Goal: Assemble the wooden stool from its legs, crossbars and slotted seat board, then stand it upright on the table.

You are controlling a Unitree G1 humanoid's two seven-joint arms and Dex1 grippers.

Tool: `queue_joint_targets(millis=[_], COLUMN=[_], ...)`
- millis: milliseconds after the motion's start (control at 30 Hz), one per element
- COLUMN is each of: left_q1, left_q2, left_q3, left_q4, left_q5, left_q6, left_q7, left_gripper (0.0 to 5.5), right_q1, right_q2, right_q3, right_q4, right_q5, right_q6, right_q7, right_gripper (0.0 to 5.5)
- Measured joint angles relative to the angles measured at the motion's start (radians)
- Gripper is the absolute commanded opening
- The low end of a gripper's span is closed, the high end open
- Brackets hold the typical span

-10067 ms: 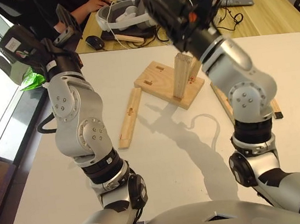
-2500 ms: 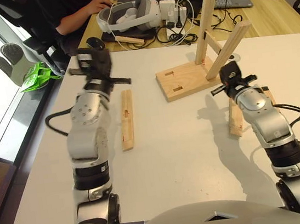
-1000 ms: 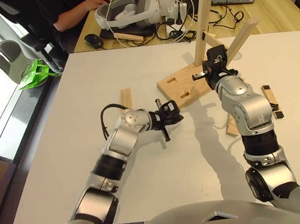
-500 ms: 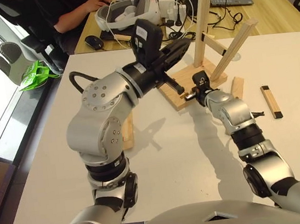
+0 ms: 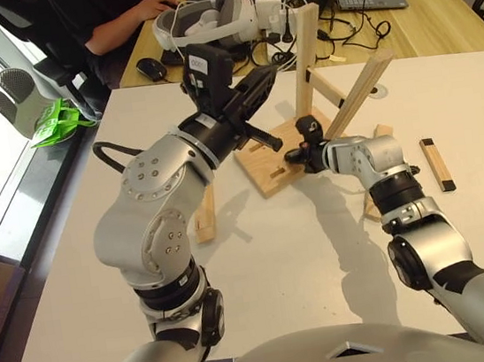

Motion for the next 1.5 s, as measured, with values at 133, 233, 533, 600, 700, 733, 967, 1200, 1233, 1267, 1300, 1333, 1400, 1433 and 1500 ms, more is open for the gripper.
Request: queue_joint_targets(millis=[133, 233, 533, 600, 700, 733, 967, 1200, 1233, 1267, 1300, 1333, 1400, 1433, 1500], left_q1=[0.013, 0.062, 0.113, 0.115, 0.116, 0.116, 0.118, 0.192, 0.197, 0.203, 0.205, 0.206, 0.204, 0.201, 0.190], left_q2=[0.085, 0.174, 0.201, 0.206, 0.213, 0.217, 0.228, 0.237, 0.237, 0.237, 0.237, 0.237, 0.234, 0.233, 0.223], left_q3=[0.022, 0.016, -0.013, -0.015, -0.022, -0.024, -0.064, -0.069, -0.069, -0.070, -0.070, -0.070, -0.072, -0.074, -0.076], left_q4=[0.051, 0.122, 0.143, 0.143, 0.144, 0.146, 0.157, 0.116, 0.110, 0.106, 0.105, 0.106, 0.108, 0.109, 0.116], left_q5=[0.003, 0.032, 0.036, 0.032, 0.029, 0.029, 0.021, 0.019, 0.019, 0.019, 0.019, 0.019, 0.019, 0.018, 0.016], left_q6=[-0.054, -0.129, -0.191, -0.193, -0.199, -0.201, -0.222, -0.224, -0.224, -0.224, -0.224, -0.224, -0.226, -0.229, -0.230], left_q7=[-0.006, -0.018, 0.001, 0.002, 0.002, 0.003, 0.005, 0.030, 0.035, 0.042, 0.046, 0.048, 0.052, 0.054, 0.063], left_gripper=[0.04, 0.04, 0.04, 0.04, 0.04, 0.04, 0.04, 0.04, 0.04, 0.04, 0.04, 0.04, 0.04, 0.04, 0.04], right_q1=[0.163, 0.194, 0.227, 0.229, 0.224, 0.214, 0.058, 0.242, 0.262, 0.272, 0.276, 0.276, 0.273, 0.271, 0.261], right_q2=[-0.197, -0.385, -0.530, -0.604, -0.698, -0.703, -0.514, -0.845, -0.885, -0.906, -0.904, -0.871, -0.767, -0.728, -0.640], right_q3=[0.286, 0.375, 0.220, 0.221, 0.243, 0.264, 0.278, 0.280, 0.245, 0.212, 0.185, 0.167, 0.159, 0.160, 0.180], right_q4=[-0.452, -0.672, -0.780, -0.762, -0.662, -0.589, -0.090, -0.622, -0.718, -0.810, -0.877, -0.913, -0.869, -0.831, -0.682], right_q5=[0.134, 0.126, 0.091, 0.079, 0.042, 0.004, -0.186, -0.162, -0.105, -0.035, 0.038, 0.086, 0.093, 0.085, 0.016], right_q6=[0.228, 0.230, 0.151, 0.083, -0.081, -0.145, -0.469, -0.436, -0.394, -0.351, -0.313, -0.293, -0.288, -0.287, -0.309], right_q7=[0.211, 0.263, 0.227, 0.292, 0.430, 0.445, 0.356, 0.676, 0.721, 0.758, 0.776, 0.770, 0.686, 0.648, 0.539], right_gripper=[0.00, 0.00, 0.00, 0.00, 0.00, 0.00, 0.00, 0.00, 0.00, 0.00, 0.00, 0.00, 0.00, 0.00, 0.00])
